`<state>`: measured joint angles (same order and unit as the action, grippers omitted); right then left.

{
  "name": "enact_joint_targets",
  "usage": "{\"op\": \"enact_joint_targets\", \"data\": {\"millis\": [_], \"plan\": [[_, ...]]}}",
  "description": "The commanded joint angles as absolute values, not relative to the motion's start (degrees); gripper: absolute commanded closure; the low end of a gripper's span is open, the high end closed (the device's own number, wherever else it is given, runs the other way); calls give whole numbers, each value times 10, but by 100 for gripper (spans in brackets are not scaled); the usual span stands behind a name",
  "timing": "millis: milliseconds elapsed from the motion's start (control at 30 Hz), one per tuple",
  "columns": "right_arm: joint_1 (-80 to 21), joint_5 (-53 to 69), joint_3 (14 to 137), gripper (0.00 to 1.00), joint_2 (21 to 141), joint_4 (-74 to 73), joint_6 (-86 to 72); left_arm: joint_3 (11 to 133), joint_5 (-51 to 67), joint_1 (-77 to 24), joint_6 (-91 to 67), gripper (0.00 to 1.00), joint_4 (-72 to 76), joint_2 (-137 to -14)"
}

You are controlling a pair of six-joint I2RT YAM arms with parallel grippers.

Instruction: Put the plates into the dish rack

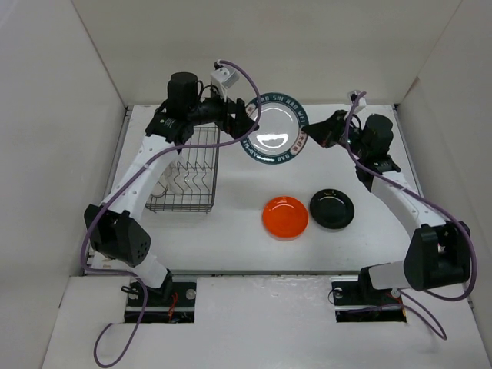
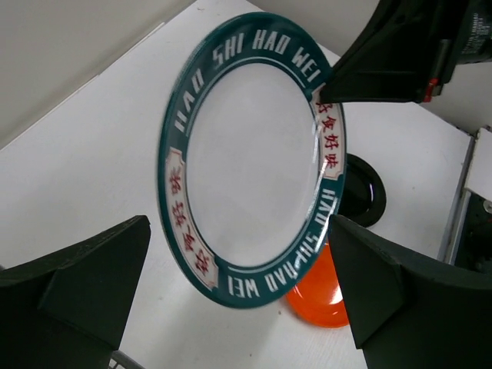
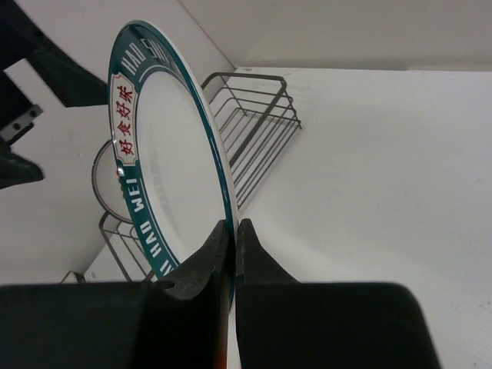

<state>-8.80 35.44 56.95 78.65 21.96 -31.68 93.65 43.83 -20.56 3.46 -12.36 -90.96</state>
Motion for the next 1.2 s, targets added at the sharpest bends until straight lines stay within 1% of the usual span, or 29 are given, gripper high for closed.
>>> {"op": "enact_joint_targets", "data": {"millis": [0,200,233,300,333,367,400,500,533,567,600,633,667,700,800,833,900,933,1033,1067,1167], "plan": [[-103,395,601,100,748,297,-314,932,418,-206,49,0,-91,-894],[-111,415,606,100,737,297,-308,926,406,-206,55,0,-83,-899],[-116,422,606,100,737,297,-308,921,406,-206,55,2,-83,-899],[-121,422,612,100,737,297,-308,921,414,-206,55,15,-83,-904],[-121,422,617,100,737,297,-308,921,414,-206,55,24,-83,-904],[-121,422,617,100,737,297,-308,927,420,-206,55,38,-90,-904],[-121,422,617,100,737,297,-308,927,420,-206,55,66,-90,-904],[-121,416,622,100,750,297,-308,940,425,-206,44,90,-102,-904],[-121,411,622,100,750,297,-308,940,425,-206,44,100,-109,-898],[-127,410,622,78,755,297,-314,946,425,-206,44,100,-109,-898],[-127,410,628,52,760,291,-314,946,425,-206,44,100,-126,-890],[-127,395,628,33,760,291,-314,952,417,-206,44,100,-133,-882],[-127,385,634,2,760,270,-314,952,401,-206,44,100,-140,-875],[-127,371,639,0,760,255,-308,952,350,-206,44,100,-145,-867],[-132,316,650,0,760,189,-274,922,239,-206,37,100,-150,-818],[-132,294,650,0,760,177,-266,899,161,-206,44,100,-150,-789],[-137,273,650,0,760,150,-255,882,72,-206,53,100,-157,-764],[-137,266,650,0,766,142,-250,876,-14,-206,60,100,-170,-748],[-142,244,645,0,766,127,-244,850,-138,-200,74,100,-171,-717],[-142,243,645,0,772,118,-244,837,-218,-200,83,100,-171,-702],[-149,228,640,0,772,105,-238,817,-327,-195,91,100,-185,-689]]}}
